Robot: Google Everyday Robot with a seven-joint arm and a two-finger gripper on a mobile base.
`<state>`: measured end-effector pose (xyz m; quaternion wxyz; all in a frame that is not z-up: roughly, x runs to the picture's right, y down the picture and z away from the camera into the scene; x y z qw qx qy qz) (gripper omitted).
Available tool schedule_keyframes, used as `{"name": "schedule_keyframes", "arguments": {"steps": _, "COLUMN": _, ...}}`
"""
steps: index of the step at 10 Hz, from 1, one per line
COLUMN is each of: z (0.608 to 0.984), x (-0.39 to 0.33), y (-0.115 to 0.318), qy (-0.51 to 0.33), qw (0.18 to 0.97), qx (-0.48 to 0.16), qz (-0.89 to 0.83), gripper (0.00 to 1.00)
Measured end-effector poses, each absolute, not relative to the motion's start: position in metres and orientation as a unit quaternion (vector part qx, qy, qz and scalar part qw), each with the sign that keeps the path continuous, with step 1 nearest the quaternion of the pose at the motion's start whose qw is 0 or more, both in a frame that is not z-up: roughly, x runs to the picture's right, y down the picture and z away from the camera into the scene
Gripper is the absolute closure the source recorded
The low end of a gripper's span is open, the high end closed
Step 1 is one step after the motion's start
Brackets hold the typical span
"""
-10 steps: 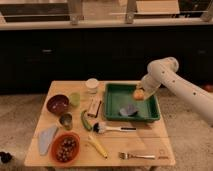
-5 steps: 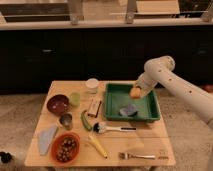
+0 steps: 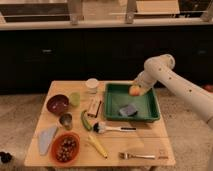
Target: Place apple in paper cup
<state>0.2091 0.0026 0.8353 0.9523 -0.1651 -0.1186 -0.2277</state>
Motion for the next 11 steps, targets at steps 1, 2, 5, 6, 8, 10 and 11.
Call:
{"name": "schedule_keyframes", "arguments": {"steps": 1, "z": 0.838, "x": 0.202, "y": -0.001, "qy": -0.120, "qw": 0.952, "qx": -0.162, "qz": -0.232, "gripper": 0.96}}
{"name": "schedule_keyframes", "arguments": {"steps": 2, "z": 0.843, "x": 0.188, "y": -0.009, "qy": -0.123, "qw": 0.951, "qx": -0.156, "qz": -0.237, "gripper": 0.96}}
{"name": "schedule_keyframes", "arguments": {"steps": 5, "z": 0.832, "x": 0.170, "y": -0.026, "qy": -0.129, "qw": 0.948, "qx": -0.142, "qz": -0.254, "gripper": 0.96}}
{"name": "schedule_keyframes", "arguments": {"steps": 6, "z": 0.825, "x": 0.169, "y": -0.032, "qy": -0.130, "qw": 0.948, "qx": -0.139, "qz": -0.256, "gripper": 0.96}}
{"name": "schedule_keyframes", "arguments": {"steps": 8, "z": 0.828, "x": 0.163, "y": -0.035, "qy": -0.135, "qw": 0.946, "qx": -0.135, "qz": -0.263, "gripper": 0.96}}
{"name": "schedule_keyframes", "arguments": {"steps": 10, "z": 0.837, "x": 0.146, "y": -0.035, "qy": -0.147, "qw": 0.941, "qx": -0.131, "qz": -0.274, "gripper": 0.96}}
{"name": "schedule_keyframes", "arguments": {"steps": 11, "z": 0.837, "x": 0.143, "y": -0.037, "qy": -0.149, "qw": 0.940, "qx": -0.129, "qz": -0.277, "gripper": 0.96}}
